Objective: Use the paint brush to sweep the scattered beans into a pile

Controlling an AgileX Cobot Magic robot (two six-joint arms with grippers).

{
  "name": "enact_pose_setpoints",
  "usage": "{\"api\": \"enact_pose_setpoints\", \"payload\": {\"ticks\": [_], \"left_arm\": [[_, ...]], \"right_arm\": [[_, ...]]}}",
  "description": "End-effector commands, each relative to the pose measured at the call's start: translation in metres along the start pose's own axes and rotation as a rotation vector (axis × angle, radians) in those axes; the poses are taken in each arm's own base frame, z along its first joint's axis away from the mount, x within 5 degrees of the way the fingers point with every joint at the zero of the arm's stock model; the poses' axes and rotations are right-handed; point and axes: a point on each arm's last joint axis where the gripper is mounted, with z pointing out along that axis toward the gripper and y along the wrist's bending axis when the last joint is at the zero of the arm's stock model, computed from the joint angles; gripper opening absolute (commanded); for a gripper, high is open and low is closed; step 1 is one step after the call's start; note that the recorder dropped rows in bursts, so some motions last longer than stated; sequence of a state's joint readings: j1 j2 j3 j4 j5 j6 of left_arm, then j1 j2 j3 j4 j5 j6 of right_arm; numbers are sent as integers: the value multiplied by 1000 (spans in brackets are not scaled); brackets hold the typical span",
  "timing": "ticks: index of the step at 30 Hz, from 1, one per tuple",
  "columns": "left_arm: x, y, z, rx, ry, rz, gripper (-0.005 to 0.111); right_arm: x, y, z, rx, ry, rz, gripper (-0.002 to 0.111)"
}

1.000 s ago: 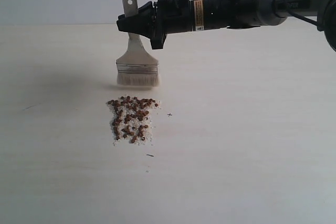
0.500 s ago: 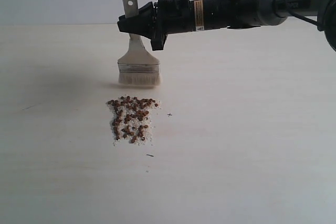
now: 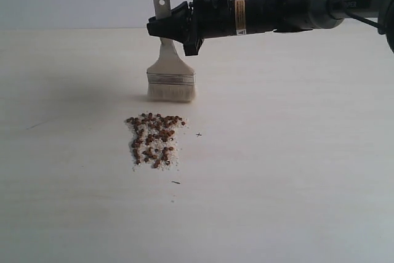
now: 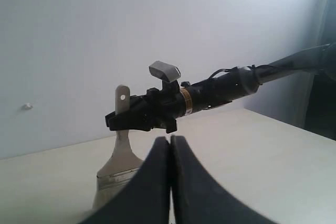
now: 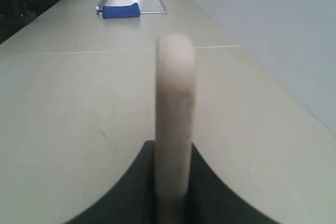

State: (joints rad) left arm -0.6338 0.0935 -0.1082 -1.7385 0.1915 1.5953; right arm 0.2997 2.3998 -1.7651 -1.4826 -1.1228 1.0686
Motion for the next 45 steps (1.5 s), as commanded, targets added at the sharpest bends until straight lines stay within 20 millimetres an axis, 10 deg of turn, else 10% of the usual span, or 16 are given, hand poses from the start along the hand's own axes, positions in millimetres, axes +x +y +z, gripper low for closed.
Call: {"api": "enact_pose_setpoints", "payload": {"ticks": [1,14,45], "left_arm": [[1,0,-1,1,-3,-7,0],[1,0,-1,1,-3,-9,0],[1,0,-1,1,-3,-8,0]], "right_arm": [[-4,0,-2,4,3,-14,0],[-19,-7,-3,84,-148,-26,0],[27,17,8,-168,103,121,0]]}}
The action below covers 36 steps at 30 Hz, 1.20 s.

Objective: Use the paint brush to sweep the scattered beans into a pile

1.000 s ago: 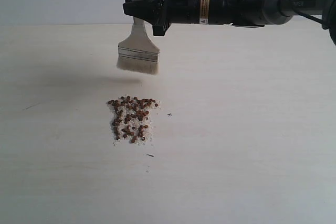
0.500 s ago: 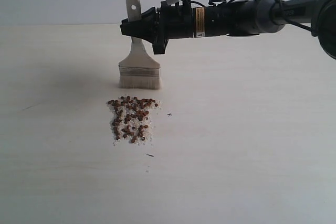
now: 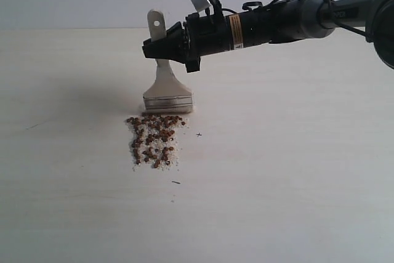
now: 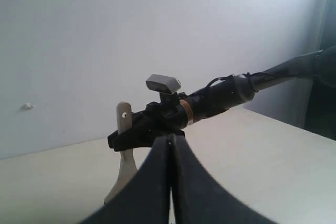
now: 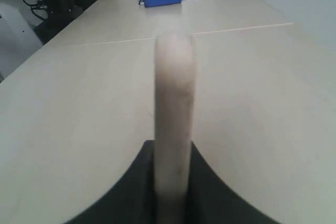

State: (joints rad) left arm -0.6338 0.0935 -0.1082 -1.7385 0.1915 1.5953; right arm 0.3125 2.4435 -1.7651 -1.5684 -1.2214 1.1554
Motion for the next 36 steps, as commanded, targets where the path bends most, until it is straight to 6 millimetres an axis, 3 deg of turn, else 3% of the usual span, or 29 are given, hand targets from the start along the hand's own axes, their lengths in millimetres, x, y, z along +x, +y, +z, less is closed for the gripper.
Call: {"api": "enact_pose_setpoints", "payload": {"ticks": [1,18,36], "left_arm": [[1,0,-1,1,-3,-8,0],[1,0,-1,1,-3,-9,0],[1,0,-1,1,-3,-9,0]], "right_arm": [[5,3,0,-25,60,41,0],[-14,16,9,-63,92,3,0],[-45,15,5,-1,-65,-139,0]]}}
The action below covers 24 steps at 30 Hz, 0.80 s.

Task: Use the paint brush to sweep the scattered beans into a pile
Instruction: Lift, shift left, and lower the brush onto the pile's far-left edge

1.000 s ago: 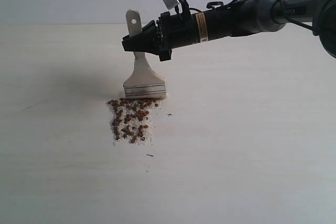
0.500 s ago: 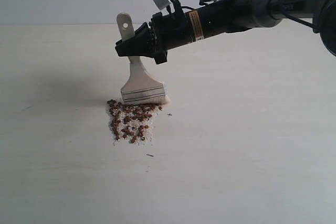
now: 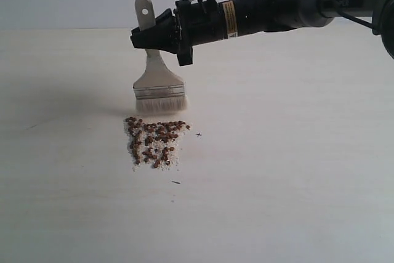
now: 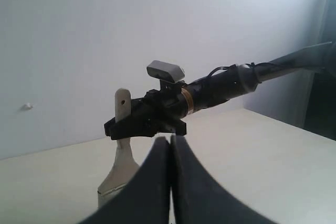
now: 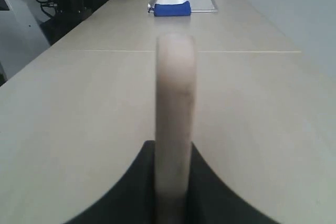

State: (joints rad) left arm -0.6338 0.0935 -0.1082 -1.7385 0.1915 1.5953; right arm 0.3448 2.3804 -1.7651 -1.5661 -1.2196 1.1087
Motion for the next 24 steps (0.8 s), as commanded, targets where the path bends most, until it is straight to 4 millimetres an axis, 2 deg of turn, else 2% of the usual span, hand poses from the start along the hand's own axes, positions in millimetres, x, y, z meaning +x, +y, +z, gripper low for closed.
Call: {"api": "enact_pose_setpoints", "payload": {"ticks": [1,4,7,13,19,24], "left_arm": [[1,0,-1,1,-3,-9,0],[1,0,-1,1,-3,-8,0],[1,0,-1,1,-3,-8,0],[1,0,-1,1,-3,-10,0],[1,0,-1,1,-3,-10,0],[1,0,-1,1,-3,-8,0]], "right_arm": [[-16,0,-3,27,-55,-46,0],[-18,-1,0,42,-89,-81,0],[-13,-1,8,60,-86,-73,0],[-6,-3,9,62,-83,-71,0],[11,-7,15,90,-100,-46,0],[19,0,26,42,-60,-47,0]]}}
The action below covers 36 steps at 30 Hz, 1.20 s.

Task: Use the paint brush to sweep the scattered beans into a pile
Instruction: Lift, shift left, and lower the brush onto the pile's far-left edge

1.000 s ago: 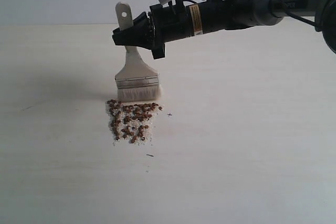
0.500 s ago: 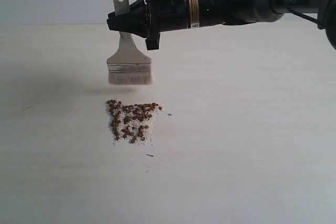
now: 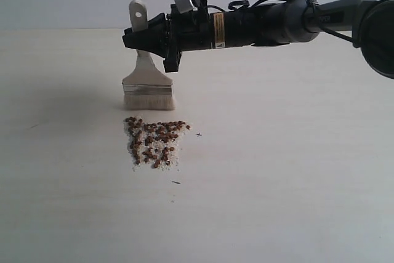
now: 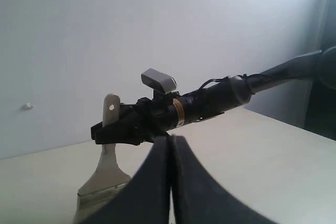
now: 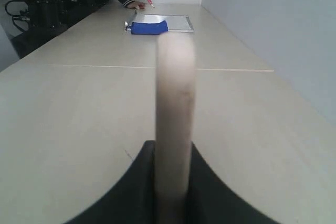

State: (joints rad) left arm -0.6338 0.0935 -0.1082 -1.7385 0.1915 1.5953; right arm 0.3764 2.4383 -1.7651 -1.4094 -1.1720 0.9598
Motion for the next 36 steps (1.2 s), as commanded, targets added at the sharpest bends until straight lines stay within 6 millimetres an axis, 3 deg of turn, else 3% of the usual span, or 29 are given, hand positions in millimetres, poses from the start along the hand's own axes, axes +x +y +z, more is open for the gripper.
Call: {"api": "enact_pose_setpoints", "payload": {"ticks": [1,11,22,36], "left_arm": [[1,0,-1,1,-3,-8,0],[1,0,-1,1,-3,-10,0],[1,0,-1,1,-3,-10,0],[1,0,-1,1,-3,-8,0]], "right_arm": [[4,8,8,-47,32,1,0],[11,20,11,-158,116,42,0],[-7,24,7,-185,167,26,0],[-30,18,6,-110,24,-48,0]]}}
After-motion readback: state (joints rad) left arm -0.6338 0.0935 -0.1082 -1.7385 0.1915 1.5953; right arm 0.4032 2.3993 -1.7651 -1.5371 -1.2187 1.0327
